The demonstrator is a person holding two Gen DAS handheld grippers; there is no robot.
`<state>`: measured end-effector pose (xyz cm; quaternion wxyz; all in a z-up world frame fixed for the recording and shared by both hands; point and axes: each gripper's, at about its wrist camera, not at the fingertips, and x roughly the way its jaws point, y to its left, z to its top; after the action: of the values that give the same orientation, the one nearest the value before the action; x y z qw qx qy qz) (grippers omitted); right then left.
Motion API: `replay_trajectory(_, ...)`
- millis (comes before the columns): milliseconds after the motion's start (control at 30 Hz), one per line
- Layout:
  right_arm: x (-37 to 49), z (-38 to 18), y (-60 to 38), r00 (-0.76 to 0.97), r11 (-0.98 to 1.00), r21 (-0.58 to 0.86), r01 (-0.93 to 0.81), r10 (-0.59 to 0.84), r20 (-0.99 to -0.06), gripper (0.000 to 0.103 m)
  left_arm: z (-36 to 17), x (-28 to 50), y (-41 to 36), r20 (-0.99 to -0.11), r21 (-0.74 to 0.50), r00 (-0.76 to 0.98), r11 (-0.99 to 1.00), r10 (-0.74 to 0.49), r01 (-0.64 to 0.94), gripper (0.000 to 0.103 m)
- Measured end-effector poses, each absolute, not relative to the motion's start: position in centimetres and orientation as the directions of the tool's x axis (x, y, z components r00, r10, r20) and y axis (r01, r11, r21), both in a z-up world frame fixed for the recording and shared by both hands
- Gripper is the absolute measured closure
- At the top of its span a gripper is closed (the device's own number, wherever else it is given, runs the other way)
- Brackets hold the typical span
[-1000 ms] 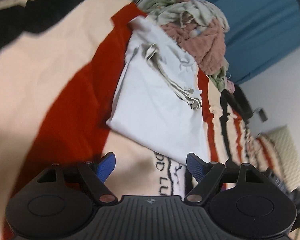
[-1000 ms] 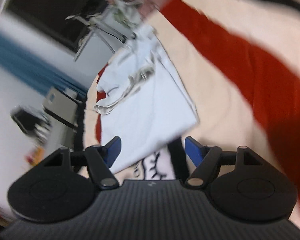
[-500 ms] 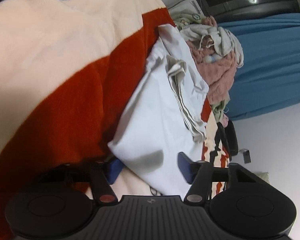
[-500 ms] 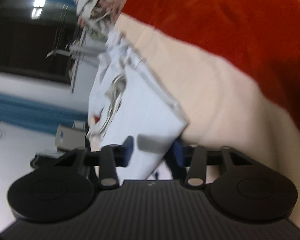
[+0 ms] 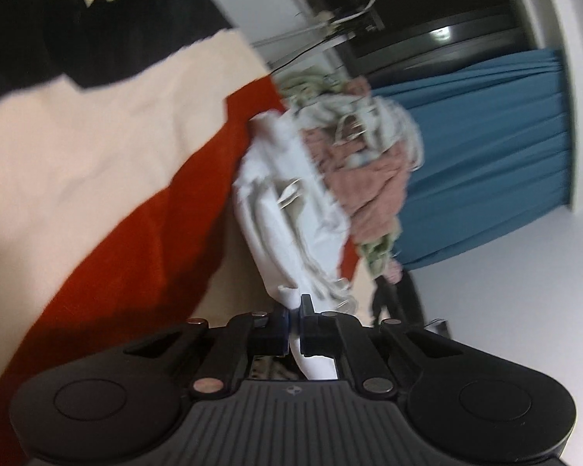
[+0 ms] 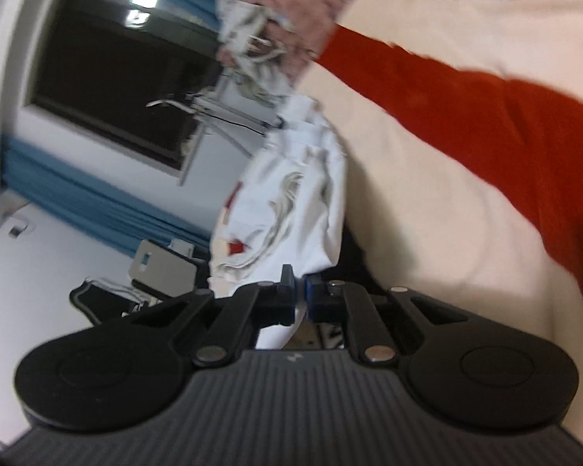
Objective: Fold clothes
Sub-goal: 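Lift the held edge with both grippers and fold it over toward the collar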
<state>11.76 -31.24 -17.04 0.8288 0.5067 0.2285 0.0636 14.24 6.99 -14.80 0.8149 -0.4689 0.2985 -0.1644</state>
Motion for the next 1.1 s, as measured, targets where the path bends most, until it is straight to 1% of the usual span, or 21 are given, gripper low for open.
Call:
replay_trajectory(100,9.8,-14.9,-31.1,0.901,0.5,0.863,0.07,0.339,-0.27,0.095,-12.8,12.3,7.5,-0.275,-0.868,0.777,0.494,-0.565,0.052,0.099)
replay_trajectory(200,7.3,-13.2,-31.0,0.917,0.518,0.855,0.013,0.335,-0.216,0.095,-11.0,9.7,8.0,-0.24,-0.853,0.78,0.509,-0.579,0.116,0.099)
replay_trajectory(333,3.1,-12.3,-30.7,0.928,0.534,0.846,-0.007,0.319,-0.193,0.095,-9.3,5.8,8.2,-0.212,-0.841,0.778,0.516,-0.592,0.163,0.099)
replay_trajectory(433,-0.2,-12.3,-30.3,0.933,0.534,0.846,-0.011,0.309,-0.183,0.095,-8.8,2.1,8.4,-0.202,-0.835,0.774,0.519,-0.6,0.184,0.099)
replay_trajectory(533,-3.6,-12.1,-29.7,0.927,0.583,0.812,0.001,0.304,-0.22,0.095,-8.8,-2.5,9.1,-0.207,-0.841,0.765,0.511,-0.609,0.179,0.099)
replay_trajectory(633,-6.6,-11.7,-29.1,0.921,0.625,0.781,-0.004,0.305,-0.24,0.095,-8.5,-6.3,9.3,-0.226,-0.817,0.765,0.544,-0.604,0.189,0.099)
replay_trajectory(767,-8.8,-10.9,-28.5,0.931,0.66,0.752,-0.014,0.283,-0.231,0.095,-7.7,-9.8,9.3,-0.237,-0.791,0.765,0.576,-0.599,0.207,0.099)
replay_trajectory(833,-9.4,-10.5,-28.4,0.933,0.663,0.748,-0.015,0.279,-0.229,0.095,-7.2,-10.2,9.3,-0.246,-0.79,0.766,0.581,-0.594,0.197,0.099)
replay_trajectory(900,-8.2,-9.9,-28.8,0.928,0.639,0.77,-0.004,0.29,-0.236,0.095,-6.4,-9.3,9.1,-0.265,-0.791,0.767,0.586,-0.585,0.174,0.099)
replay_trajectory(967,-6.4,-8.6,-29.0,0.929,0.655,0.756,0.001,0.279,-0.243,0.095,-5.4,-7.0,8.5,-0.273,-0.785,0.767,0.595,-0.581,0.172,0.099)
replay_trajectory(1100,-0.6,-5.8,-29.2,0.928,0.685,0.729,0.013,0.263,-0.263,0.095,-2.2,-0.6,6.8,-0.342,-0.718,0.761,0.676,-0.552,0.167,0.099)
